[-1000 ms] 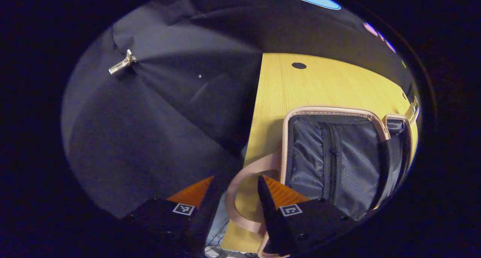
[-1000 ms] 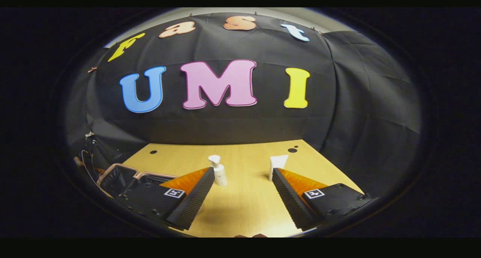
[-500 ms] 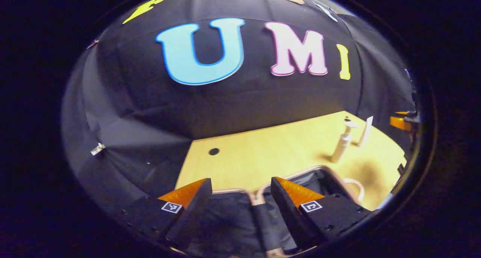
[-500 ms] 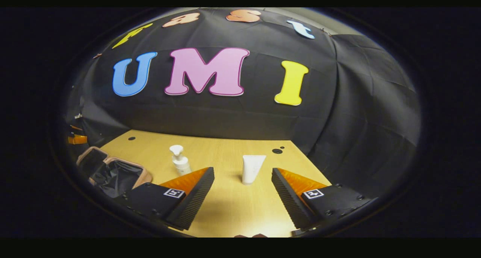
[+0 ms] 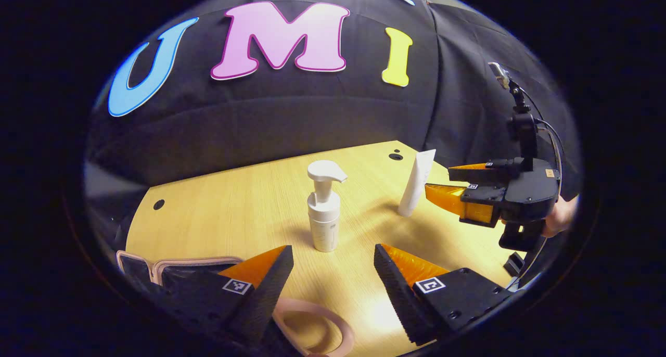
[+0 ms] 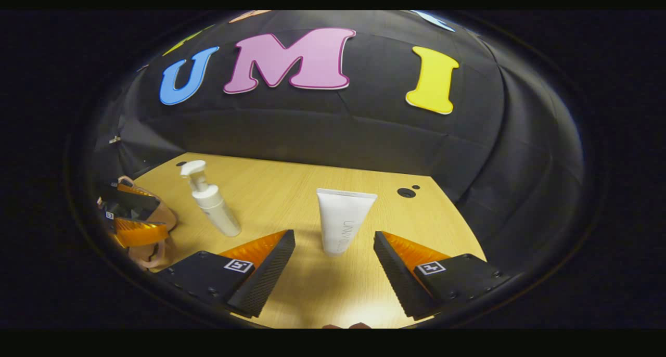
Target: First open the suitcase, pack the skin care products into it, and then close the suitcase.
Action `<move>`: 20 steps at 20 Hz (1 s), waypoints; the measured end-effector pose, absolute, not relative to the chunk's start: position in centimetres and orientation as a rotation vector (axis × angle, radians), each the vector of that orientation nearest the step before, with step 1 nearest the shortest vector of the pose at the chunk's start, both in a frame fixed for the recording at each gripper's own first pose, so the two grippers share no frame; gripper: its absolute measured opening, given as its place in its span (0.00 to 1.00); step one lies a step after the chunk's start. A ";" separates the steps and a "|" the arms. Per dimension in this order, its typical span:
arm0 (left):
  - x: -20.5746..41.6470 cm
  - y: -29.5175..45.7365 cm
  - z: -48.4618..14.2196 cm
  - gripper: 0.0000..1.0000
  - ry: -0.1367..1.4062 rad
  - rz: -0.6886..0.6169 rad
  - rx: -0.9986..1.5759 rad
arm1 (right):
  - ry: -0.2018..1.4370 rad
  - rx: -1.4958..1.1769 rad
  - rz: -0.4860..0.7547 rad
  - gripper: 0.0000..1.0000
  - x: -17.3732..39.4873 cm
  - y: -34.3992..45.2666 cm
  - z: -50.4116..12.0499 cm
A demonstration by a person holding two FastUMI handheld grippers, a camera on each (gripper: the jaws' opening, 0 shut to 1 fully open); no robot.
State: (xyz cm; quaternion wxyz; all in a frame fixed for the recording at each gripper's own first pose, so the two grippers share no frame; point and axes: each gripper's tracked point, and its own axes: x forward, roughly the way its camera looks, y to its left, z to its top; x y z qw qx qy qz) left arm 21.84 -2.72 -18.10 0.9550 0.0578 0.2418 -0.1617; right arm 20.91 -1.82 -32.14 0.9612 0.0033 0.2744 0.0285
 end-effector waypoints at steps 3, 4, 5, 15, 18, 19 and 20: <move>25.1 -3.9 -19.8 0.98 0.505 -0.284 0.130 | 0.586 0.010 0.080 0.97 22.4 -2.0 -34.9; 25.9 -3.9 -20.3 0.98 0.513 -0.274 0.135 | 0.588 0.013 0.091 0.98 22.8 -1.9 -35.6; 26.4 -3.7 -20.9 0.98 0.517 -0.263 0.145 | 0.583 0.013 0.103 0.98 23.4 -1.8 -36.1; 31.0 -5.1 -23.8 0.98 0.513 -0.245 0.187 | 0.579 0.038 0.139 0.97 26.7 -1.2 -39.6; 31.9 -5.4 -24.0 0.98 0.494 -0.247 0.195 | 0.578 0.036 0.136 0.95 27.1 -1.5 -40.2; 32.3 -5.4 -24.3 0.98 0.498 -0.242 0.197 | 0.578 0.035 0.131 0.86 27.1 -1.6 -40.3; 32.7 -5.3 -24.5 0.98 0.503 -0.238 0.194 | 0.579 0.033 0.128 0.77 27.0 -1.6 -40.4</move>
